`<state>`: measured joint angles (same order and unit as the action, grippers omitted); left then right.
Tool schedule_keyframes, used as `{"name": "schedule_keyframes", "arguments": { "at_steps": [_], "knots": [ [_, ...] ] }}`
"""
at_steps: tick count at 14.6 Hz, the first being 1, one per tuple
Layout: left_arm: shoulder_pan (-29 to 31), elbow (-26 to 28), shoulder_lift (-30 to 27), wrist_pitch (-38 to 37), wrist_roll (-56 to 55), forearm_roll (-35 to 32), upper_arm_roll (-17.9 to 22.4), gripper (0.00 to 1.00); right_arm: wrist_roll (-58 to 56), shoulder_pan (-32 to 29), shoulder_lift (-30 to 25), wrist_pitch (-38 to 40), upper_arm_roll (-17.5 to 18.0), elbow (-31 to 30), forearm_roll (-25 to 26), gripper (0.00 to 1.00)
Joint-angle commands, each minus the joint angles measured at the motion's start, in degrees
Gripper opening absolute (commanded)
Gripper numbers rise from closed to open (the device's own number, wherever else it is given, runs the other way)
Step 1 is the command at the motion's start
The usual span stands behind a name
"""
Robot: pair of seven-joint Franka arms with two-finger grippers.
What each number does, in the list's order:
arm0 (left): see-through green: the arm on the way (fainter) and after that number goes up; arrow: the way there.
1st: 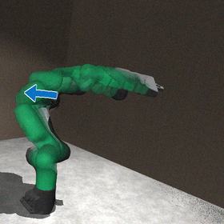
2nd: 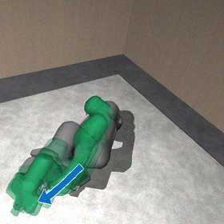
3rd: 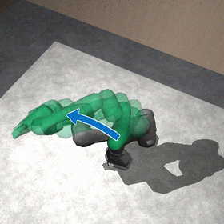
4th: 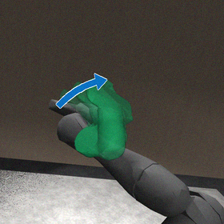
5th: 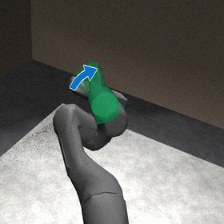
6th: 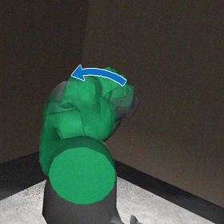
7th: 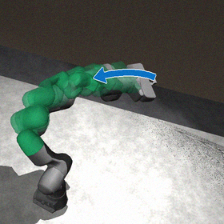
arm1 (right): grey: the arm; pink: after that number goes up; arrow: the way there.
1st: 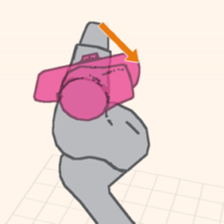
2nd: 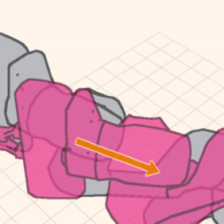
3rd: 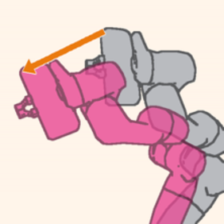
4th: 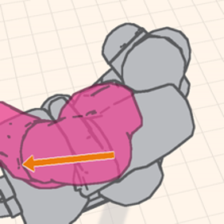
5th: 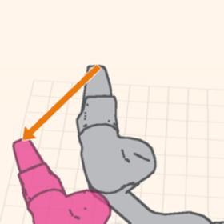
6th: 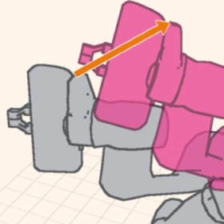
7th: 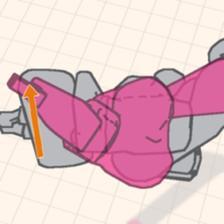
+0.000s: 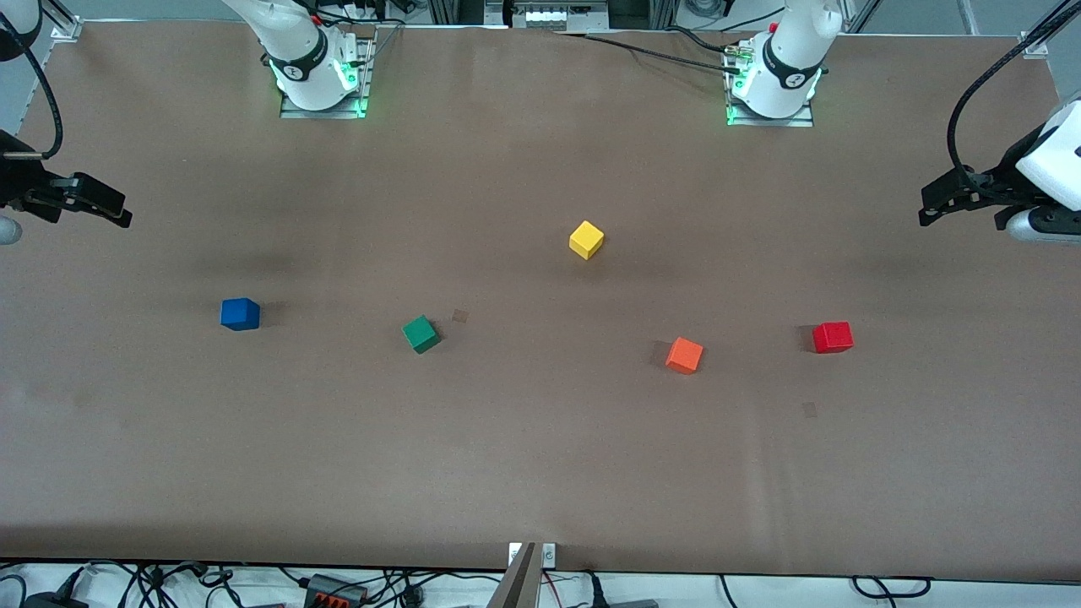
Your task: Pass red block to right arm, stack on blue
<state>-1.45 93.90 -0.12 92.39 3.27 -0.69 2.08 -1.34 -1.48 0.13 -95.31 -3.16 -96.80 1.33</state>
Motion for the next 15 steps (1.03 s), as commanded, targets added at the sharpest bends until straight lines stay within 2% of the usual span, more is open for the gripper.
{"name": "schedule_keyframes", "arguments": {
  "at_steps": [1,11,15],
  "knots": [
    [0.2,-1.6,0.8,-1.1,0.5,-0.5,0.1,1.0,-1.3,-0.9,-1.2,-0.1,0.3,-1.2,0.7,1.0],
    [0.1,-2.7,2.1,-0.7,0.4,-0.1,-0.1,1.0,-1.4,-1.3,-0.8,0.4,0.3,-0.9,0.6,1.0],
    [0.1,-6.1,6.2,-0.8,0.2,-0.4,0.1,1.0,-1.3,-1.0,-0.8,0.3,0.4,-1.0,0.6,1.0]
  ]
}}
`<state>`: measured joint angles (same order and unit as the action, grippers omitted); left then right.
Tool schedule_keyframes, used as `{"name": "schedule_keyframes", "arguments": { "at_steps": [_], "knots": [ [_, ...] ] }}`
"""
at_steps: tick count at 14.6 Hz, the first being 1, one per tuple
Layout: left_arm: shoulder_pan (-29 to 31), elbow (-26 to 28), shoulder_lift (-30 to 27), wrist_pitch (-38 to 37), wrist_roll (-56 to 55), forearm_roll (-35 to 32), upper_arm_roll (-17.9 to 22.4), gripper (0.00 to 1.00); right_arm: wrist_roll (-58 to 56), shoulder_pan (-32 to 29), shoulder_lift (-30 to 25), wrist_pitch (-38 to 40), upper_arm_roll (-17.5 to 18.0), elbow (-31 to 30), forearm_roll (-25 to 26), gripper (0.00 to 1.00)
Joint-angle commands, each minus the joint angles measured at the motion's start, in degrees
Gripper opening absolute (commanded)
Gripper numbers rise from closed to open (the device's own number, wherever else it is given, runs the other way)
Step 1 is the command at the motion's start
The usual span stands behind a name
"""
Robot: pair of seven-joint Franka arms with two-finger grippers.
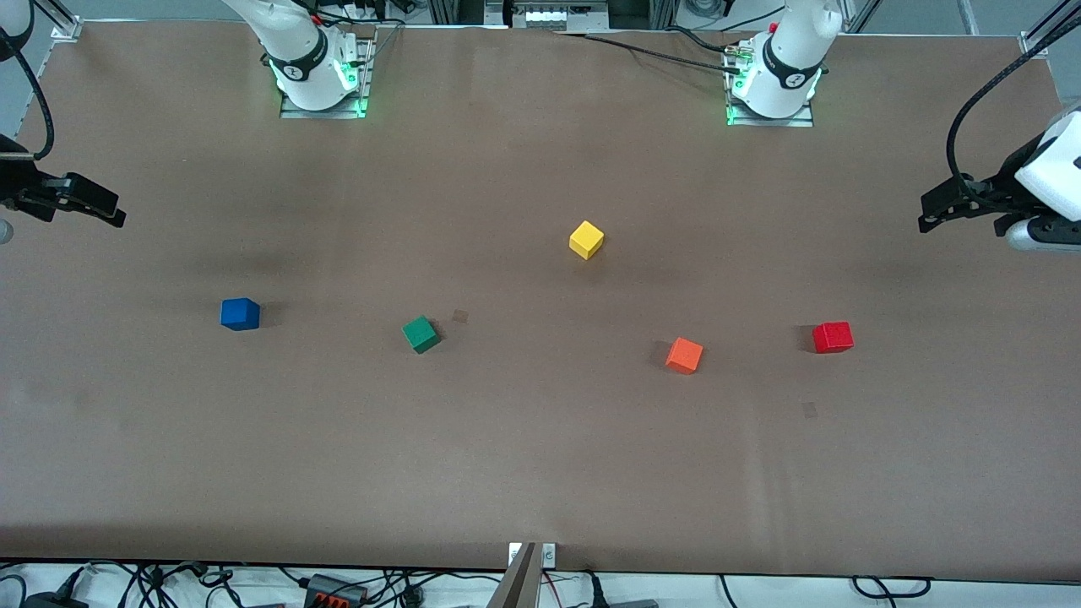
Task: Pass red block to right arm, stack on blue
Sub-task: 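Move the left gripper down over the red cube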
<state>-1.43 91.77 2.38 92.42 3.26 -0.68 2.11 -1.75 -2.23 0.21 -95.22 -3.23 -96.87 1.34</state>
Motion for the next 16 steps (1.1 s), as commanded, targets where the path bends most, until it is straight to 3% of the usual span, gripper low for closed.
{"name": "schedule_keyframes", "arguments": {
  "at_steps": [1,6,16],
  "knots": [
    [0.2,-4.0,4.2,-0.8,0.9,-0.5,0.2,1.0,-0.9,-0.1,-0.8,0.2,0.5,-0.9,0.6,1.0],
    [0.3,-3.1,9.6,0.6,0.3,-0.6,0.2,1.0,-0.9,-0.1,-0.7,0.0,0.8,-0.9,0.6,1.0],
    [2.8,15.8,11.7,29.6,0.2,-0.5,0.2,1.0,-0.9,0.3,0.5,0.3,0.9,-1.0,0.3,1.0]
  ]
}}
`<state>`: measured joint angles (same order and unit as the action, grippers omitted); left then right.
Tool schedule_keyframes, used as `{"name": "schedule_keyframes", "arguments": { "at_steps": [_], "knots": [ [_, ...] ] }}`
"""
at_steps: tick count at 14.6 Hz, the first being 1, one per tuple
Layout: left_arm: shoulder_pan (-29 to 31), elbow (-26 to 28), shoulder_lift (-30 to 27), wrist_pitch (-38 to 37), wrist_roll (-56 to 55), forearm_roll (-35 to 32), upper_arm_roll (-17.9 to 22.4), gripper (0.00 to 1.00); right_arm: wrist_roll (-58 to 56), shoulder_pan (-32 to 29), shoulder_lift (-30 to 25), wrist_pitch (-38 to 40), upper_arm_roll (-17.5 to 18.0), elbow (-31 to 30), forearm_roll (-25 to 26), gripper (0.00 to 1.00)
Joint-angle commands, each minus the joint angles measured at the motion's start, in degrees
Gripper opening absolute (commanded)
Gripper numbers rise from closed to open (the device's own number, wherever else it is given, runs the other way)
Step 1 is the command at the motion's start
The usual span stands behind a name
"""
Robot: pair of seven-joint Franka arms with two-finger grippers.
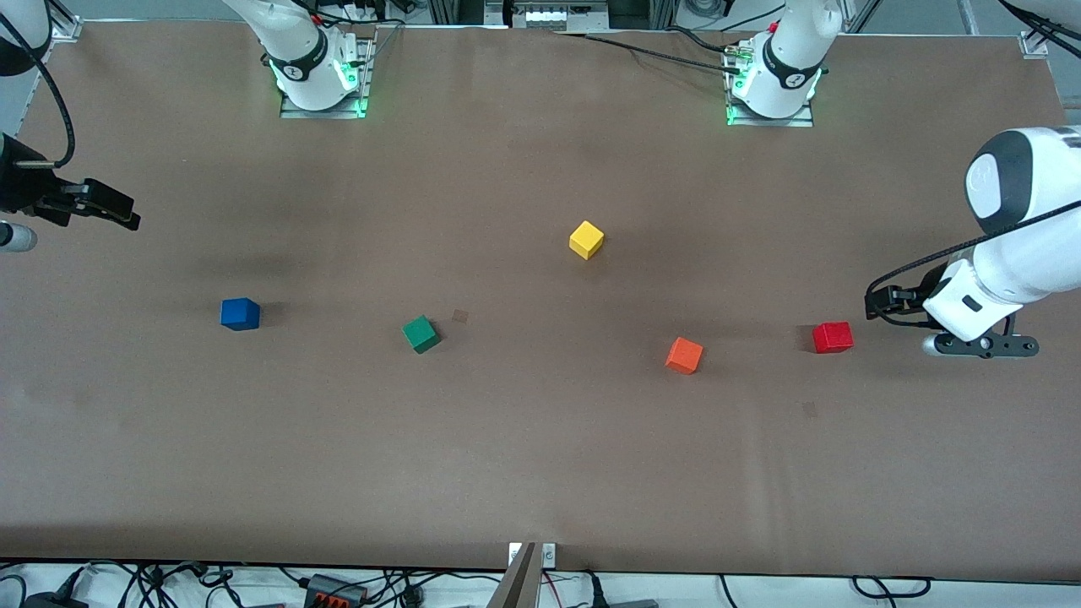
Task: Pass red block to right arm, stack on blue
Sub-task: 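Move the left gripper down over the red cube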
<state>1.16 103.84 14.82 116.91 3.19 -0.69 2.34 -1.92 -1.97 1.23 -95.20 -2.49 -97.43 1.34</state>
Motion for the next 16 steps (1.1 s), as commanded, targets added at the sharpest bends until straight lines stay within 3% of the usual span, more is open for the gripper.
{"name": "schedule_keyframes", "arguments": {
  "at_steps": [1,7,13,16],
  "knots": [
    [0.2,5.7,-0.2,8.9,0.2,-0.6,-0.1,1.0,-0.6,0.0,-0.5,0.1,0.2,-0.5,0.4,1.0],
    [0.2,17.3,4.3,34.4,0.6,-0.6,0.0,1.0,-0.7,0.0,-0.5,0.0,0.2,-0.4,0.5,1.0],
    [1.1,22.4,9.2,46.6,1.1,-0.6,0.0,1.0,-0.6,0.0,-1.1,-1.1,0.2,-0.5,0.6,1.0],
    [1.2,24.1,9.4,48.4,1.1,-0.6,-0.1,1.0,-0.5,0.0,-1.4,-1.7,0.2,-0.8,0.7,1.0]
  ]
}}
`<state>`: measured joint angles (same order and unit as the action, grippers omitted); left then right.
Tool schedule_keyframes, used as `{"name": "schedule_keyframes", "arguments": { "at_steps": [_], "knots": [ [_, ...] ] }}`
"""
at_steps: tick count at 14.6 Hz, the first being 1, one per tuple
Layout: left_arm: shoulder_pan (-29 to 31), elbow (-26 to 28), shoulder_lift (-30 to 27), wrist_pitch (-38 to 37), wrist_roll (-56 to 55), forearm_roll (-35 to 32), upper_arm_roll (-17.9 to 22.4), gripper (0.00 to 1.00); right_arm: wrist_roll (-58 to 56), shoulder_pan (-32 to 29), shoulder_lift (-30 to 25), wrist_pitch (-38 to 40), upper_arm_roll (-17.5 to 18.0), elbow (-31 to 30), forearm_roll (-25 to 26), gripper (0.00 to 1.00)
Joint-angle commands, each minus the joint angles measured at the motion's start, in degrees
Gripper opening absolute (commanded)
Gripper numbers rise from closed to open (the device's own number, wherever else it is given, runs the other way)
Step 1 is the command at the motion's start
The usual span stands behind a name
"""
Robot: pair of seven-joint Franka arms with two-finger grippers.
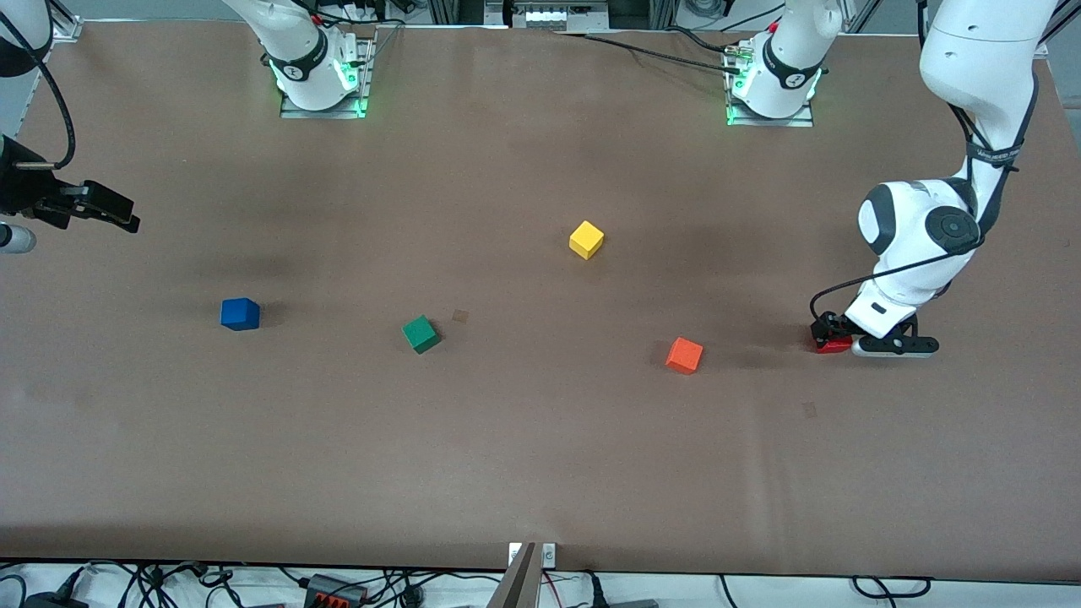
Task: Pass red block to right arm, stack on blue
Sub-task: 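Move the left gripper down over the red cube, then close the left gripper on the red cube while the right gripper reaches out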
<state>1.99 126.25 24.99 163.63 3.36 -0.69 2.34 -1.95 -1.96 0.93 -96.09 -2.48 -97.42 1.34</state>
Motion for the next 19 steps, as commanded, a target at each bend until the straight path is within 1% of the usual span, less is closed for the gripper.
{"name": "schedule_keyframes", "arguments": {
  "at_steps": [1,4,5,6,8,11,12,13,14,15,16,18,19],
  "knots": [
    [0.4,2.1,-0.8,1.6,0.9,-0.6,-0.1,1.0,-0.5,0.0,-1.2,-1.2,0.2,-0.8,0.8,1.0],
    [0.4,2.8,-0.6,2.0,0.9,-0.6,-0.1,1.0,-0.3,0.0,-1.8,-1.7,0.2,-1.5,0.8,1.0],
    [0.4,3.0,-0.6,2.0,0.9,-0.6,-0.1,1.0,-0.3,0.0,-2.7,-4.0,0.2,-2.8,0.8,1.0],
    [0.4,3.0,-0.5,2.0,0.9,-0.6,-0.1,0.97,-0.3,0.0,-3.6,-6.2,0.2,-4.6,0.8,1.0],
    [0.4,3.0,0.1,2.0,0.9,-0.6,-0.1,0.84,-0.1,0.0,-5.1,-7.7,0.2,-6.5,0.8,1.0],
    [0.6,2.3,0.1,1.9,0.6,-0.6,-0.1,0.5,0.2,0.0,-4.7,-7.0,0.2,-6.1,0.3,1.0],
    [1.9,1.9,0.1,1.8,0.5,-0.6,-0.1,0.4,0.2,0.0,-4.5,-6.5,0.3,-6.0,-0.2,1.0],
    [2.5,1.1,0.1,1.3,0.5,-0.7,-0.4,0.26,0.2,0.0,-4.4,-6.0,0.3,-6.0,-0.6,1.0],
    [2.5,0.3,0.1,0.3,0.5,-0.7,-0.4,0.22,0.0,0.1,-4.1,-5.7,0.4,-5.9,-2.4,1.0],
    [2.5,-0.9,-0.3,-2.3,0.5,-0.7,-0.6,0.2,0.0,0.5,-3.9,-5.7,0.3,-5.4,-6.0,1.0],
    [2.4,-2.7,-0.6,-6.0,0.5,-0.7,-0.6,0.2,-0.2,0.5,-3.5,-5.4,0.3,-5.3,-9.2,1.0],
    [2.3,-7.7,-1.5,-16.0,0.8,-0.7,-0.7,0.2,-0.4,0.5,-2.4,-5.4,0.3,-5.3,-15.3,1.0],
    [2.2,-10.1,-2.0,-20.3,0.9,-0.8,-0.8,0.2,-0.5,0.7,-1.6,-5.4,0.4,-5.3,-17.1,1.0]
  ]
}}
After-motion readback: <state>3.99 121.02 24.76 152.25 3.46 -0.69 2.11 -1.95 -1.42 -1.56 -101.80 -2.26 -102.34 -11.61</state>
